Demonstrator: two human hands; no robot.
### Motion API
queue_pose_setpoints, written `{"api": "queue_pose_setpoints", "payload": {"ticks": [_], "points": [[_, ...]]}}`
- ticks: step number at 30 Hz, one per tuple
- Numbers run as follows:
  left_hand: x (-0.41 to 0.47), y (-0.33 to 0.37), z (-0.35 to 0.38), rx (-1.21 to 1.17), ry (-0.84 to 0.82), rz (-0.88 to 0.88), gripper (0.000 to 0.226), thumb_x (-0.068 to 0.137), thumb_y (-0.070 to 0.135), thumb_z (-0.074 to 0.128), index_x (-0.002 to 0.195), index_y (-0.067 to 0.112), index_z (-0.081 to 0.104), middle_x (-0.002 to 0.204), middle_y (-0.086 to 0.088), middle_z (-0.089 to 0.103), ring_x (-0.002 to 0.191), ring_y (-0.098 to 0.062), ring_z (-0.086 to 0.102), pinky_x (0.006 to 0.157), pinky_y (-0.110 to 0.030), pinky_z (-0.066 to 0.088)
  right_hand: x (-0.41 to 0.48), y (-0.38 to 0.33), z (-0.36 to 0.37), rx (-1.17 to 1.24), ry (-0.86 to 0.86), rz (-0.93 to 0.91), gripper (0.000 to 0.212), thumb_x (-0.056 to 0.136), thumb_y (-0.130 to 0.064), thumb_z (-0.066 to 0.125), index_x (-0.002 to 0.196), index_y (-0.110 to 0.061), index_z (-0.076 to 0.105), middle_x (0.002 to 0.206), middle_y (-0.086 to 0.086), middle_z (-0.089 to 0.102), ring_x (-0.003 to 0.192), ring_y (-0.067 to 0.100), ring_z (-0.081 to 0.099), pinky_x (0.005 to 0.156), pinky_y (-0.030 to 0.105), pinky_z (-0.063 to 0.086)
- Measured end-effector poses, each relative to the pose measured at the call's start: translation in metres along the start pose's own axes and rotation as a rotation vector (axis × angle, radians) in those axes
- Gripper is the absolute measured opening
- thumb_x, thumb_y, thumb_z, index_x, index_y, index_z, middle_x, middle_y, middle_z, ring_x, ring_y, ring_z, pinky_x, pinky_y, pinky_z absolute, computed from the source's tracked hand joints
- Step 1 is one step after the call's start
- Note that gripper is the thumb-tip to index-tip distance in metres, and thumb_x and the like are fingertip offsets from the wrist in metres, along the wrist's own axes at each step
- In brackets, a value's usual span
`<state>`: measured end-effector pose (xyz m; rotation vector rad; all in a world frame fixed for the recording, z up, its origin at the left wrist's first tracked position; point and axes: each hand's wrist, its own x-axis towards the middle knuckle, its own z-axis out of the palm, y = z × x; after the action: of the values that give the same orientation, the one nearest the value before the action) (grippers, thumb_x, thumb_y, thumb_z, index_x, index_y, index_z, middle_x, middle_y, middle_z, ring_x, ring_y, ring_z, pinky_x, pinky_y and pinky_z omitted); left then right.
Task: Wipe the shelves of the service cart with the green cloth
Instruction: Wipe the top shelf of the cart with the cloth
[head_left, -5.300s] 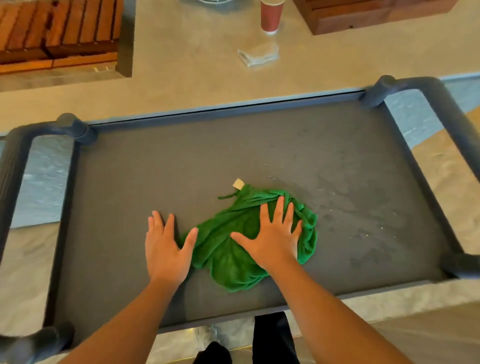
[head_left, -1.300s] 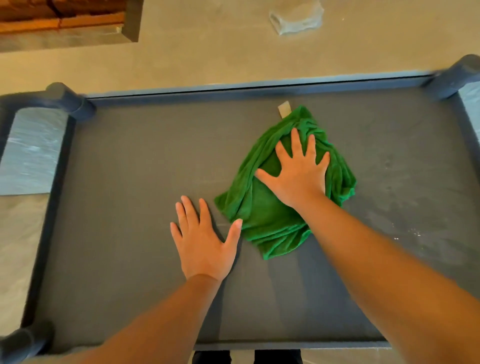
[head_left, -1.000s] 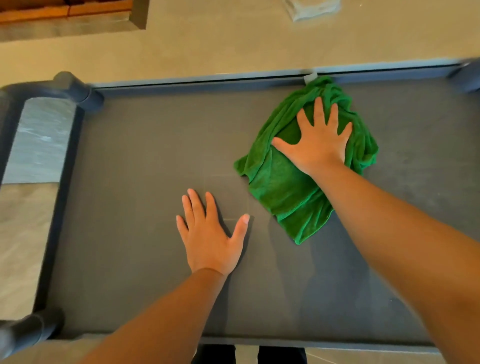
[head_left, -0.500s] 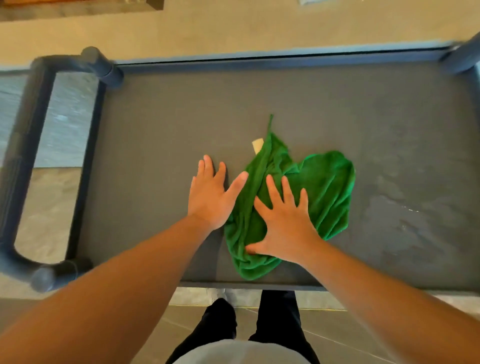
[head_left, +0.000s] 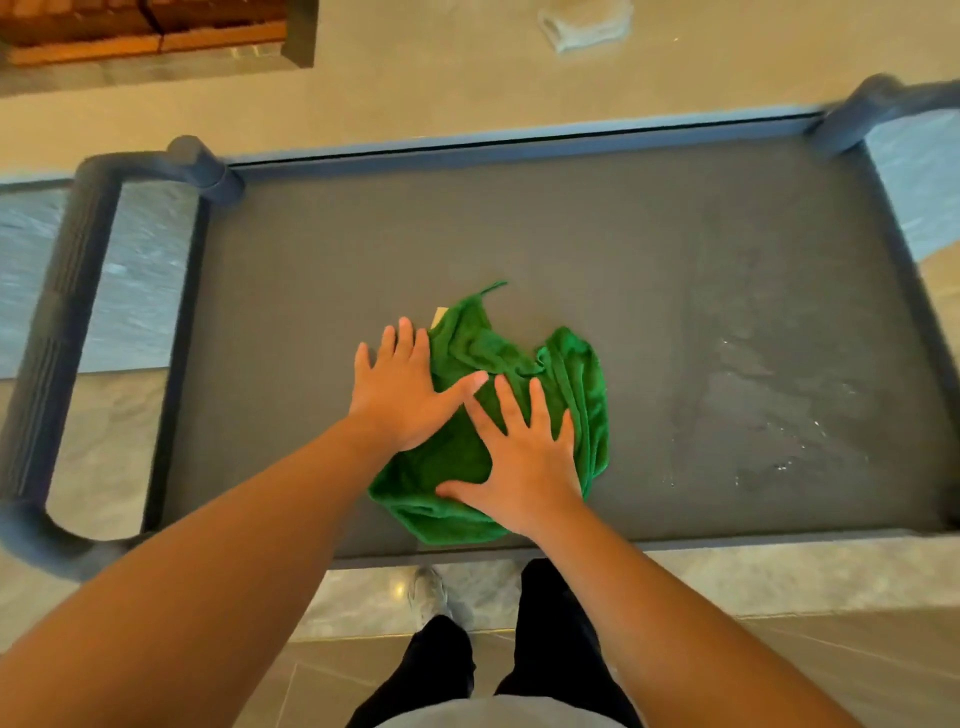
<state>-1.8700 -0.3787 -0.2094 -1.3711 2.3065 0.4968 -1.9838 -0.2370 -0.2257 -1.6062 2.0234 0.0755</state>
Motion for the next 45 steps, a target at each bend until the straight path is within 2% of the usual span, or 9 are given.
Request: {"api": "queue_pose_setpoints", "payload": {"ticks": [6, 11, 17, 21, 25, 31, 34, 37, 45], "points": [[0.005, 0.001, 0.002, 0.066, 0.023, -0.032, 0.135, 0.060, 0.100, -0.009, 0.159, 0.008, 0.003, 0.167, -0.010, -0.003, 0.154, -0.023, -0.002, 0.123, -0.054, 0.003, -0.050, 0.072, -0.005, 0.042, 0.002, 0.265, 0.108, 0.069, -0.099, 0.027, 0.155, -0.045, -0.013, 0.162, -0.006, -0.030, 0.150, 0.034, -0.023, 0.118, 0.063, 0.003], [0.010, 0.006, 0.007, 0.116, 0.054, -0.069, 0.141, 0.057, 0.101, -0.008, 0.157, 0.005, 0.014, 0.167, -0.013, 0.002, 0.154, -0.026, 0.003, 0.122, -0.054, 0.008, -0.084, 0.129, -0.015, 0.094, -0.026, 0.439, 0.112, 0.069, -0.098, 0.030, 0.155, -0.042, -0.016, 0.162, -0.004, -0.032, 0.150, 0.035, -0.024, 0.116, 0.066, 0.006], [0.008, 0.042, 0.008, 0.049, 0.102, -0.220, 0.146, 0.053, 0.101, -0.013, 0.157, 0.003, 0.013, 0.166, -0.019, 0.005, 0.153, -0.031, 0.002, 0.122, -0.054, 0.009, -0.082, 0.136, -0.020, 0.105, -0.068, 0.422, 0.119, 0.069, -0.097, 0.031, 0.153, -0.034, -0.025, 0.159, 0.004, -0.037, 0.146, 0.041, -0.030, 0.115, 0.069, 0.002], [-0.022, 0.095, 0.037, -0.118, 0.207, -0.106, 0.122, 0.071, 0.094, 0.000, 0.159, 0.010, 0.004, 0.166, -0.017, -0.007, 0.153, -0.030, -0.010, 0.122, -0.053, -0.001, -0.089, 0.131, -0.014, 0.115, -0.052, 0.410, 0.119, 0.070, -0.097, 0.032, 0.154, -0.033, -0.024, 0.159, 0.005, -0.037, 0.146, 0.041, -0.030, 0.115, 0.069, 0.003], [-0.052, 0.134, 0.059, -0.229, 0.209, -0.075, 0.114, 0.075, 0.090, 0.004, 0.159, 0.013, 0.000, 0.166, -0.013, -0.010, 0.153, -0.026, -0.013, 0.121, -0.050, -0.005, -0.096, 0.125, -0.009, 0.109, -0.040, 0.423, 0.116, 0.073, -0.096, 0.029, 0.154, -0.032, -0.025, 0.160, 0.006, -0.035, 0.146, 0.041, -0.029, 0.115, 0.068, 0.003], [-0.098, 0.115, 0.084, -0.385, 0.425, -0.051, 0.095, 0.087, 0.075, 0.021, 0.156, 0.009, 0.022, 0.166, -0.011, 0.011, 0.154, -0.024, -0.001, 0.120, -0.046, -0.004, -0.100, 0.120, -0.002, 0.079, -0.016, 0.470, 0.112, 0.072, -0.098, 0.017, 0.154, -0.032, -0.024, 0.162, 0.006, -0.032, 0.148, 0.041, -0.025, 0.115, 0.068, 0.006], [-0.108, 0.094, 0.097, -0.516, 0.505, -0.172, 0.093, 0.088, 0.071, 0.027, 0.154, 0.005, 0.027, 0.164, -0.015, 0.017, 0.154, -0.028, 0.006, 0.122, -0.052, 0.003, -0.098, 0.121, -0.002, 0.069, -0.035, 0.480, 0.113, 0.071, -0.098, 0.016, 0.154, -0.032, -0.023, 0.162, 0.006, -0.032, 0.148, 0.040, -0.025, 0.115, 0.068, 0.007], [-0.108, 0.086, 0.099, -0.657, 0.500, -0.251, 0.099, 0.085, 0.073, 0.029, 0.154, 0.003, 0.025, 0.164, -0.020, 0.016, 0.153, -0.032, 0.006, 0.121, -0.055, 0.006, -0.093, 0.123, -0.004, 0.078, -0.039, 0.490, 0.114, 0.070, -0.099, 0.016, 0.155, -0.034, -0.022, 0.162, 0.005, -0.031, 0.148, 0.040, -0.025, 0.115, 0.068, 0.007], [-0.101, 0.091, 0.106, -0.449, 0.438, -0.205, 0.099, 0.084, 0.074, 0.028, 0.157, 0.006, 0.021, 0.166, -0.016, 0.012, 0.154, -0.028, 0.003, 0.123, -0.053, 0.007, -0.061, 0.174, -0.031, 0.071, 0.074, 0.489, 0.110, 0.071, -0.099, 0.015, 0.157, -0.037, -0.012, 0.165, 0.002, -0.023, 0.150, 0.039, -0.019, 0.115, 0.068, 0.010]]}}
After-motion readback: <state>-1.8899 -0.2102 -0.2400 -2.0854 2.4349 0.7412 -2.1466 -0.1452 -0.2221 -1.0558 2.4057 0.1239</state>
